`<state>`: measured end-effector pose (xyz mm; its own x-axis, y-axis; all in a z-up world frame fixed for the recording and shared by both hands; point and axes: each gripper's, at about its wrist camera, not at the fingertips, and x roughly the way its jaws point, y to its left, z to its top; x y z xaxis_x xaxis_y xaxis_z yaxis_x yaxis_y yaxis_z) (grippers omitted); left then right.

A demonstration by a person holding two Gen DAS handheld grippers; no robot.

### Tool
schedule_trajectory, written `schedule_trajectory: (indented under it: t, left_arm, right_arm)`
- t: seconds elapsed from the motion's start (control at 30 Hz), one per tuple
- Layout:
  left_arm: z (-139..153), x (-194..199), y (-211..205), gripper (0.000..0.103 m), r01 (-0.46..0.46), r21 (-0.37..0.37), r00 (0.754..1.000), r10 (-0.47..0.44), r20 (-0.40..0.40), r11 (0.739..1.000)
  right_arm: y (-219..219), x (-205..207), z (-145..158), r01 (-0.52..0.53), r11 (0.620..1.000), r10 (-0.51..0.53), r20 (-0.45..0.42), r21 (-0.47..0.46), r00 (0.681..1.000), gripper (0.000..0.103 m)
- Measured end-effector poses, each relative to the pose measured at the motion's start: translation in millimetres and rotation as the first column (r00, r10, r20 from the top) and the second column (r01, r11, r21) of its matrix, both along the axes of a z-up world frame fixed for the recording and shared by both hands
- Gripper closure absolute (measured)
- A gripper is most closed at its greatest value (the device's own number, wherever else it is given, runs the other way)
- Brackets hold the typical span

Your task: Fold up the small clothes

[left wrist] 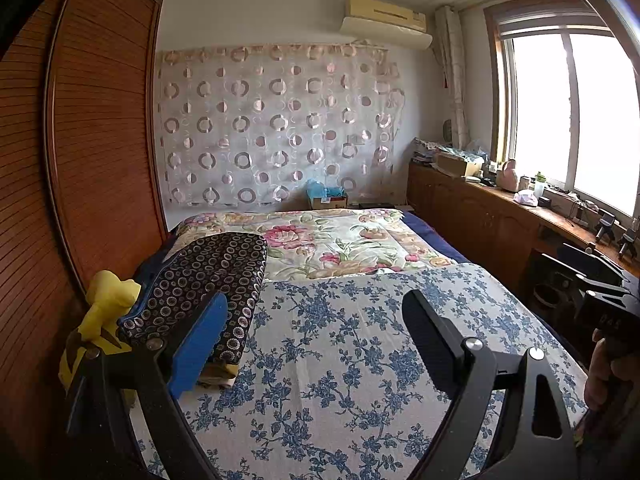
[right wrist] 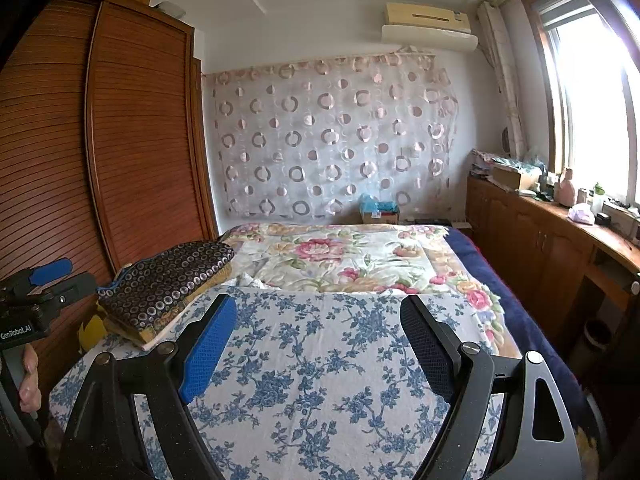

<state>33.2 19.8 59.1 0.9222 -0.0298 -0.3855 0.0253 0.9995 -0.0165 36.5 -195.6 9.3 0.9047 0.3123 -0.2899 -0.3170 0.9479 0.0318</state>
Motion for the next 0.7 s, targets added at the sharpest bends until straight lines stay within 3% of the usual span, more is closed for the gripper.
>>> schedule_trajectory:
  t: [0.7]
  left_arm:
    - [0.4, 0.0, -0.7, 0.013, 0.001, 0.001, 1.000, -0.001, 0.001, 1.000]
  right_arm:
    - [-0.9, 0.5, -0.4, -0.002, 1.000, 0.002, 0.000, 0.003, 1.000, 0.018]
